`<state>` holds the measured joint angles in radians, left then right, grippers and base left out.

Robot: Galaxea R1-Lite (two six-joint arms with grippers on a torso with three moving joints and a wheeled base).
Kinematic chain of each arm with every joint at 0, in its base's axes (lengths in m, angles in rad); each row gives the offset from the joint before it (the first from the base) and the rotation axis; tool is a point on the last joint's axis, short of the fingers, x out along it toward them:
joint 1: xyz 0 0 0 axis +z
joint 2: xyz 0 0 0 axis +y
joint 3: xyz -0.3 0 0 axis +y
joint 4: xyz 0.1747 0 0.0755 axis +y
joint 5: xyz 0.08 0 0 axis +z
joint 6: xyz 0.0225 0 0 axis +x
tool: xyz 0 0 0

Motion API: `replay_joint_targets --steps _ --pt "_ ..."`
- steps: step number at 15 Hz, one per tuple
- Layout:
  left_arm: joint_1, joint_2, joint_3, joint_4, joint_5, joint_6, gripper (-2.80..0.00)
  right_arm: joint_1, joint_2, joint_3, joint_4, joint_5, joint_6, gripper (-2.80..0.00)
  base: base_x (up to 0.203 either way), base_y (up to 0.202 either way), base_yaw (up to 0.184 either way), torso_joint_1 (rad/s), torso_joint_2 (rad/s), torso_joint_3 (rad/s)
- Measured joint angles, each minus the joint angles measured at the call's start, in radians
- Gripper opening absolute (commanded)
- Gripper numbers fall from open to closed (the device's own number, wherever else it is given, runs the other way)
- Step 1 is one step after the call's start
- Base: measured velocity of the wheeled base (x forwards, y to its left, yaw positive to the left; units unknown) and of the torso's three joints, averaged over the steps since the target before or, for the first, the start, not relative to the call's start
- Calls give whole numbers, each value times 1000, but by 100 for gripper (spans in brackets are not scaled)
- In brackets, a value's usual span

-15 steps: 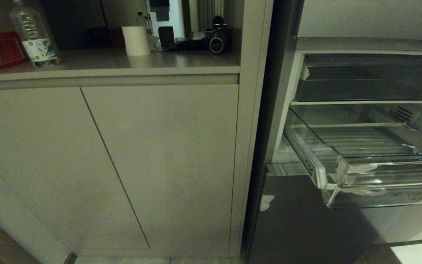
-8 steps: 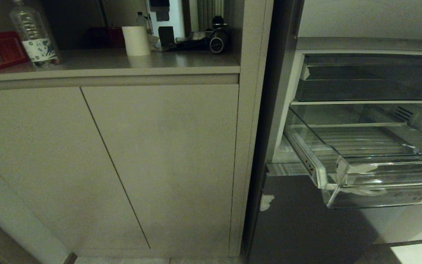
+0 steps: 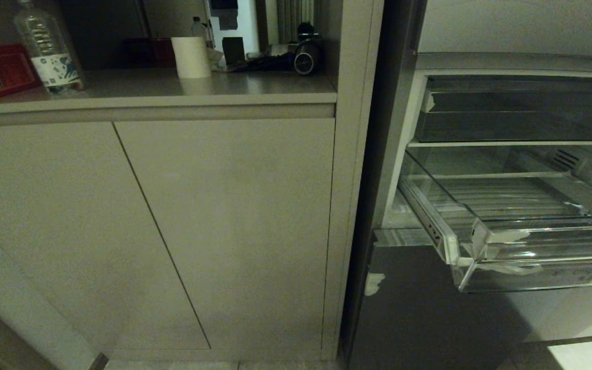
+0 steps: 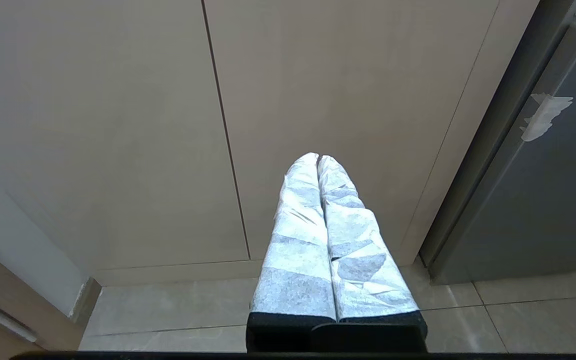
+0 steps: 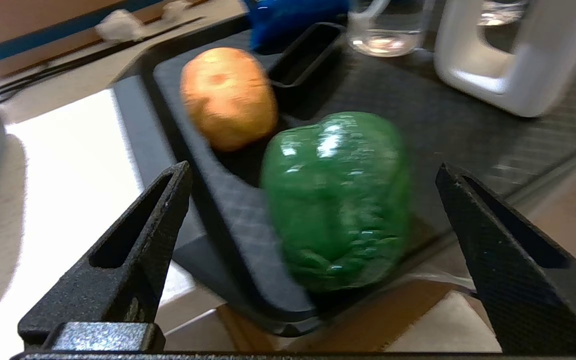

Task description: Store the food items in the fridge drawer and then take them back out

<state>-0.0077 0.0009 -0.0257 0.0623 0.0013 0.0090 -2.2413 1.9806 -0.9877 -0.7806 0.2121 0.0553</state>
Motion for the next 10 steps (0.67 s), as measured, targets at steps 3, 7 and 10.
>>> replay_joint_targets --steps 3,7,10 --pt "0 0 0 0 0 0 -280 -3 9 1 -1 -4 -4 0 0 0 0 0 0 0" --pt "0 0 0 0 0 0 -280 0 43 -21 -3 -4 -6 0 0 0 0 0 0 0" --pt "0 0 0 0 0 0 -280 8 75 -60 -2 -4 -6 0 0 0 0 0 0 0"
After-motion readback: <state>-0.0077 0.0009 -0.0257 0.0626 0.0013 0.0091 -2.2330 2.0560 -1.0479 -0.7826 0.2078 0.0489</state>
